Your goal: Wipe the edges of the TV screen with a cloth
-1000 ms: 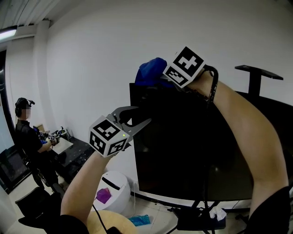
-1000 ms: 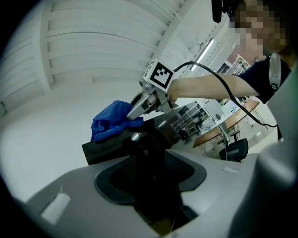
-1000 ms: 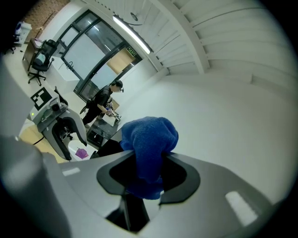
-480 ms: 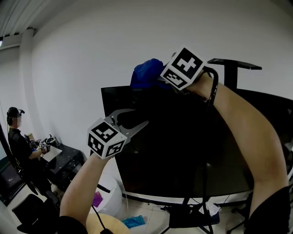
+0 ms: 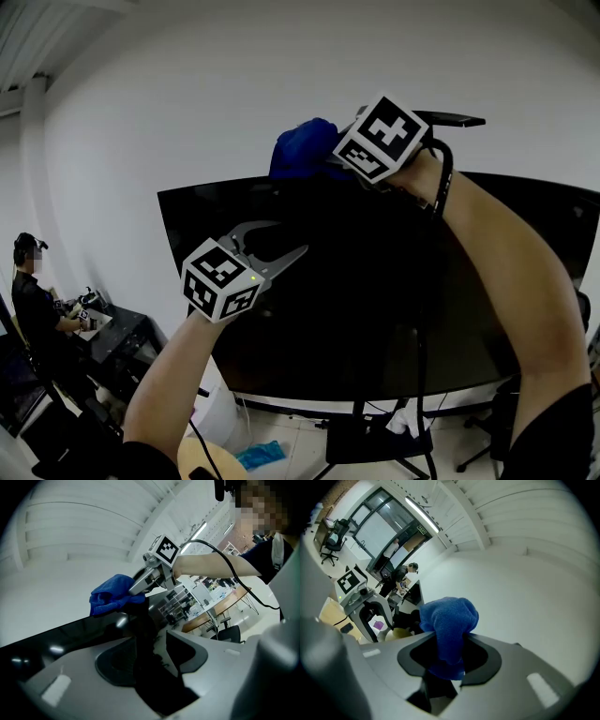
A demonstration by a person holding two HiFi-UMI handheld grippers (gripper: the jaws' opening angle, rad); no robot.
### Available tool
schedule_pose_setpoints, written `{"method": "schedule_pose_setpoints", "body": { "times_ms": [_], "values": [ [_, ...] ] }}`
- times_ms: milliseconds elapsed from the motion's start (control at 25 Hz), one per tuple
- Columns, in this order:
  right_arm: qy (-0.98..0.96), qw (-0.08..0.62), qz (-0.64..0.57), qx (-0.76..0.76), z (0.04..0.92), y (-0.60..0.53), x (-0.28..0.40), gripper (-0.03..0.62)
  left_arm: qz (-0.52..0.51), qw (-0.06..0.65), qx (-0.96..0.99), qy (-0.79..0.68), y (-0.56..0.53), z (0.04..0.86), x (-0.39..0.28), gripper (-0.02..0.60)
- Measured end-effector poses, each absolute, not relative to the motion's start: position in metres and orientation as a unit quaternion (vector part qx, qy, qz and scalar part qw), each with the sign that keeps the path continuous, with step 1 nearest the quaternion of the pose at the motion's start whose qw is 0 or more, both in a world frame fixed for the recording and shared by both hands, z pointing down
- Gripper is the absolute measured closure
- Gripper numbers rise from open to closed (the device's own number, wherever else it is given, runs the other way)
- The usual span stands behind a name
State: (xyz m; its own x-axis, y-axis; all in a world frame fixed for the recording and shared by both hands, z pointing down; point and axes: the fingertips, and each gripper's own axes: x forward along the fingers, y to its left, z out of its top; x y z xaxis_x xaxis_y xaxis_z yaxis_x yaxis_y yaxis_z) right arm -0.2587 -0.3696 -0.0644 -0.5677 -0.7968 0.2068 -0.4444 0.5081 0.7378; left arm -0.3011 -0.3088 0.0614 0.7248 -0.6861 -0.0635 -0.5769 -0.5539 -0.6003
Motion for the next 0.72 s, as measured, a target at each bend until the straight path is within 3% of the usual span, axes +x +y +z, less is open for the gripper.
{"method": "schedule_pose_setpoints", "body": {
  "times_ms": [720],
  "values": [
    [-0.824,0.264,-0.299,0.401,-0.066,-0.377,-0.048,0.448,-0.079,0.316,-0.895,0.304,-0.311,0.060,-0.069,0.397]
  ]
}}
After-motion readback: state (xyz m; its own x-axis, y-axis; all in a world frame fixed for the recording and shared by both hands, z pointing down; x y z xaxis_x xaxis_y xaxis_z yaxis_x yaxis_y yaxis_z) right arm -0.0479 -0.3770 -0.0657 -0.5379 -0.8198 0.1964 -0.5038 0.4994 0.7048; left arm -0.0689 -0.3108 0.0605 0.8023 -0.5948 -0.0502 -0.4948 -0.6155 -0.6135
